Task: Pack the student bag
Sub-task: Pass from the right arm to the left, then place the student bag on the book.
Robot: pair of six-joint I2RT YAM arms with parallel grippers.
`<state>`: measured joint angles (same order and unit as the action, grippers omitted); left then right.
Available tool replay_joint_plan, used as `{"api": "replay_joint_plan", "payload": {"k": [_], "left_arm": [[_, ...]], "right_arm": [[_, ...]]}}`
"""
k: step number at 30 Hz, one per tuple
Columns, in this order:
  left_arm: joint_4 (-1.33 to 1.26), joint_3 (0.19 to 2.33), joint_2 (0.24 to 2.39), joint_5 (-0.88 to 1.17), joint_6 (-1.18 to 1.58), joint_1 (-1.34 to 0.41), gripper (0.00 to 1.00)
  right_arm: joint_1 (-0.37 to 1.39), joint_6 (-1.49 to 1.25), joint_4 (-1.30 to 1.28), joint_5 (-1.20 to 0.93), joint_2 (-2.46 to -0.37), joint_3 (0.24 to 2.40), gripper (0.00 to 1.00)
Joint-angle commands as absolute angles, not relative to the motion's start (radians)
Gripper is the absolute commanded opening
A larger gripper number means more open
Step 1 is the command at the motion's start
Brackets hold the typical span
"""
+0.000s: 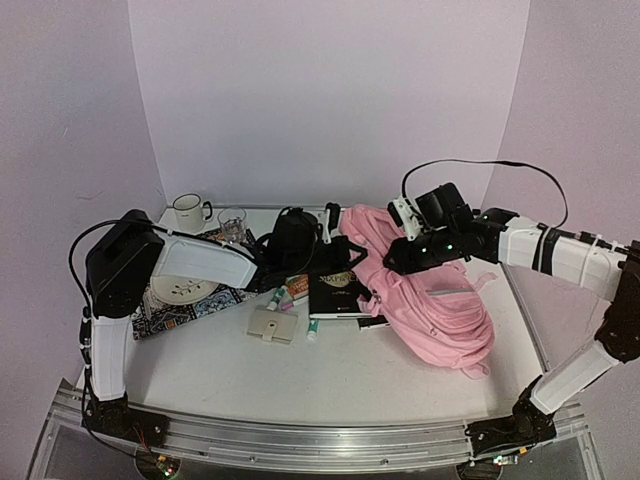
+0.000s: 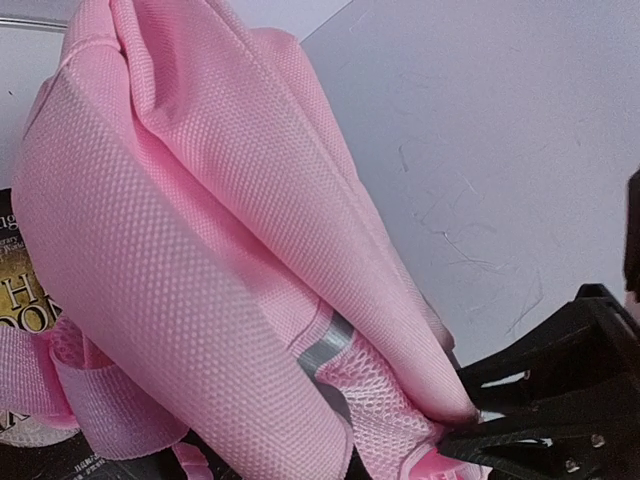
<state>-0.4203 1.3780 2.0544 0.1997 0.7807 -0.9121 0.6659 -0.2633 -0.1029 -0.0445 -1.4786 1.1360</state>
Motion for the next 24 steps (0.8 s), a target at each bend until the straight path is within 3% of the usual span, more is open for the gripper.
{"api": "replay_joint_plan", "payload": {"k": [1, 5, 9, 16, 24], "left_arm": [[-0.480, 1.370, 1.990, 0.277, 0.732, -0.859, 0.00], [-0.476, 1.346, 1.991, 0.325, 0.683, -0.816, 0.00], [-0.461, 1.307, 1.979, 0.363, 0.636, -0.783, 0.00], [-0.380, 1.285, 1.963, 0.367, 0.543, -0.728, 0.00], [-0.097, 1.470, 2.045, 0.225, 0.335, -0.713, 0.01]], "right_arm": [[0.675, -0.221, 0.006, -0.002, -1.410, 1.175, 0.33], [0.674, -0.198, -0.069, 0.072, -1.363, 1.136, 0.51], [0.633, -0.172, -0.135, 0.099, -1.329, 1.086, 0.58], [0.440, -0.142, -0.133, -0.081, -1.280, 0.966, 0.61], [0.199, -0.204, -0.027, -0.223, -1.342, 0.839, 0.61]]}}
